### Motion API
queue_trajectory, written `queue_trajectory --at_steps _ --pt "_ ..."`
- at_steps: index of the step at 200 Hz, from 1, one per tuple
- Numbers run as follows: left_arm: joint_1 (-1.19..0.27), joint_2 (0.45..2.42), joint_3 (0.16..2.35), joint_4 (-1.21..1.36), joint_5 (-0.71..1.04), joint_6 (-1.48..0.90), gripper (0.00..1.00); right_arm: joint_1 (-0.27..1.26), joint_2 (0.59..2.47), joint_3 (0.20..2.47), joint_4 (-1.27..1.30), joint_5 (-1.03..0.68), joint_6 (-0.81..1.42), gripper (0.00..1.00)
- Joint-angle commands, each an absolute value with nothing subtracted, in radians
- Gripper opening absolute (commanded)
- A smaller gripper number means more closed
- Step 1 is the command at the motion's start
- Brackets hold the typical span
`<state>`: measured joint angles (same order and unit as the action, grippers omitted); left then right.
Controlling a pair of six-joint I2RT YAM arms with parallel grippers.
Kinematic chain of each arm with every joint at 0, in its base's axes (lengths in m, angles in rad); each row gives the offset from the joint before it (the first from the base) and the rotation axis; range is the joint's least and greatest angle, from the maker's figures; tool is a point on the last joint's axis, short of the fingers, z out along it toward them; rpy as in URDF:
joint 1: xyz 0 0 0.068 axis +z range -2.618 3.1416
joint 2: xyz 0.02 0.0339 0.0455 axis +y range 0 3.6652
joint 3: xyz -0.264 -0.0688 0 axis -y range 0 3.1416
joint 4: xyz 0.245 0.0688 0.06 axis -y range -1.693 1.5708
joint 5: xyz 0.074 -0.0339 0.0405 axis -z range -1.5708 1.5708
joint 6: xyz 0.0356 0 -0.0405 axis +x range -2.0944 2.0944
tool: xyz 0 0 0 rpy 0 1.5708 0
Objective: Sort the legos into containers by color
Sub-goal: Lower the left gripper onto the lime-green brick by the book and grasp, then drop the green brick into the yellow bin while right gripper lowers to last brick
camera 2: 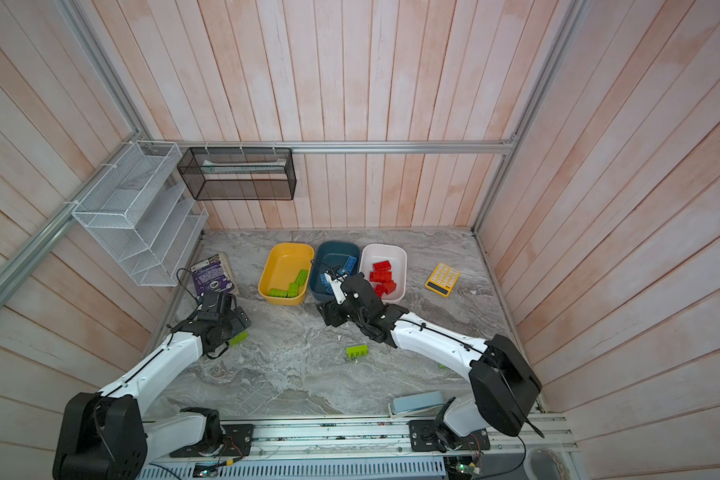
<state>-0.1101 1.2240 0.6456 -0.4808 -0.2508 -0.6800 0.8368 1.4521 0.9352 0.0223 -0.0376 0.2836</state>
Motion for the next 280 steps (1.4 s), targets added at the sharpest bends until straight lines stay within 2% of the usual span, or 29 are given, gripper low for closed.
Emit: queue_trajectory --at_steps 1,33,75,93,111,129,170,213,280 --pt "-0.104 1.266 0.631 -0.429 -0.235 -0.666 1.00 0.834 1.429 0.911 0.078 -0.045 0.301 0.70" --pt "-0.105 1.337 0.635 -0.413 -0.219 -0.660 0.98 0.834 1.441 0.905 0.078 -0.044 0.300 0.70" --pt "-0.105 1.399 0.631 -0.397 -0.201 -0.658 0.89 0.833 1.431 0.891 0.084 -0.029 0.296 0.70" --pt "-0.104 1.416 0.631 -0.388 -0.192 -0.657 0.80 0.833 1.425 0.888 0.084 -0.022 0.294 0.70" --pt "-0.105 1.424 0.635 -0.388 -0.189 -0.652 0.60 0.833 1.417 0.884 0.083 -0.017 0.292 0.70" --pt "-0.107 1.415 0.636 -0.391 -0.179 -0.650 0.50 0.833 1.411 0.882 0.083 -0.010 0.291 0.70" --pt "-0.106 1.351 0.657 -0.421 -0.122 -0.657 0.48 0.833 1.411 0.883 0.080 -0.013 0.292 0.70" --pt "-0.113 1.295 0.778 -0.458 -0.056 -0.617 0.49 0.833 1.395 0.884 0.067 -0.018 0.298 0.70" --pt "-0.167 1.502 1.119 -0.493 -0.050 -0.522 0.48 0.835 1.288 0.796 0.016 0.012 0.322 0.70"
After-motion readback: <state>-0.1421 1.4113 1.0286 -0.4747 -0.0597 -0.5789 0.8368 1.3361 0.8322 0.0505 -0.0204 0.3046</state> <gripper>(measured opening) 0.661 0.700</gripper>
